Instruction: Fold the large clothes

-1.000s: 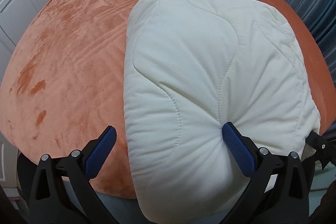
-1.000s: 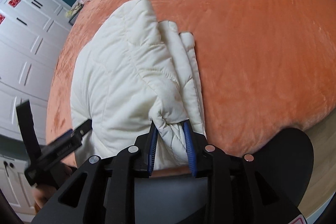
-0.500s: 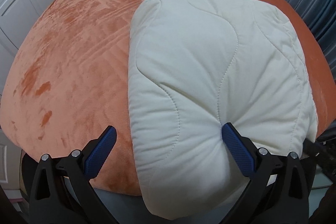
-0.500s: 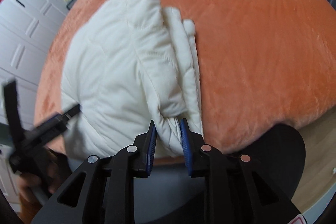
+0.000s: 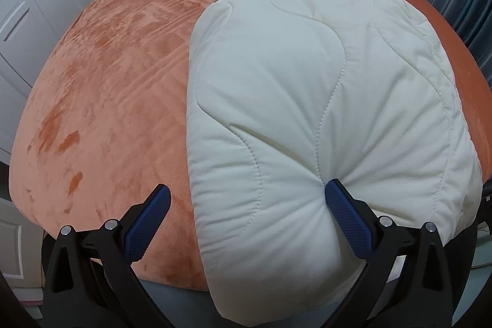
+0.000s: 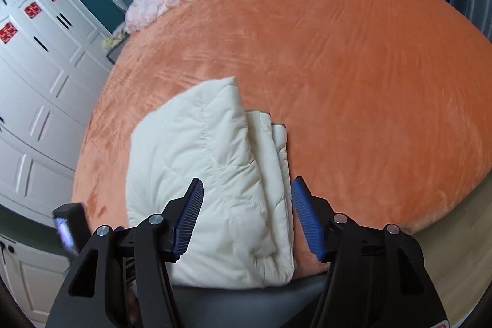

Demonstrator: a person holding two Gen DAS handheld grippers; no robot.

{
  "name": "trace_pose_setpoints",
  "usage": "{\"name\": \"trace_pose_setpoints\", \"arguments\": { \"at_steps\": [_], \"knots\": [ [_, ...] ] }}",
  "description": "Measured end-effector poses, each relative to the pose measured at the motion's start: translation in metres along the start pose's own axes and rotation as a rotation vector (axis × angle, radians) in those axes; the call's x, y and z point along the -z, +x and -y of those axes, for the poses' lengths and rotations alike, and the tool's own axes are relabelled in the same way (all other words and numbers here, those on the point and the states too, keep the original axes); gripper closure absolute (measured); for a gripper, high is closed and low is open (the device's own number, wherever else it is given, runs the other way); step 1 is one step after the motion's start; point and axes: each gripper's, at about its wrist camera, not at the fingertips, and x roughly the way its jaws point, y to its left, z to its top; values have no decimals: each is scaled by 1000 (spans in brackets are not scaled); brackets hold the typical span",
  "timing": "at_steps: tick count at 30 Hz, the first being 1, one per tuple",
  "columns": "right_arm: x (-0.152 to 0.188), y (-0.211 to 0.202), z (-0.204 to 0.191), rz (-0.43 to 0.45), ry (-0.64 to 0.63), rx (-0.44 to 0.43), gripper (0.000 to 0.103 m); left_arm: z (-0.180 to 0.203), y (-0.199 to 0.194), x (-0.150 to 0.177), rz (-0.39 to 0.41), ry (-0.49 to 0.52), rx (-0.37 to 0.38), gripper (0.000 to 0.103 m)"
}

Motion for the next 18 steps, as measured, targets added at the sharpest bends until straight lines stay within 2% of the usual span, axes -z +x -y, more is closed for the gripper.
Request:
{"name": "trace_pose_setpoints", "arguments": {
  "at_steps": [4,10,14,18],
  "knots": [
    [6,46,-1,-87,20,8,44,-4,-7,-6,-8,-13,20,5],
    [19,72,20,-122,68,-10,38,-11,-10,-11,-18,-26,44,5],
    [30,83,37,-160,126,-63,31,-28,-13,-21,-20,-110,114,5],
    [40,93,50,-169,175,-122,28,-56,5,-28,-63,-235,191,5]
  ]
}}
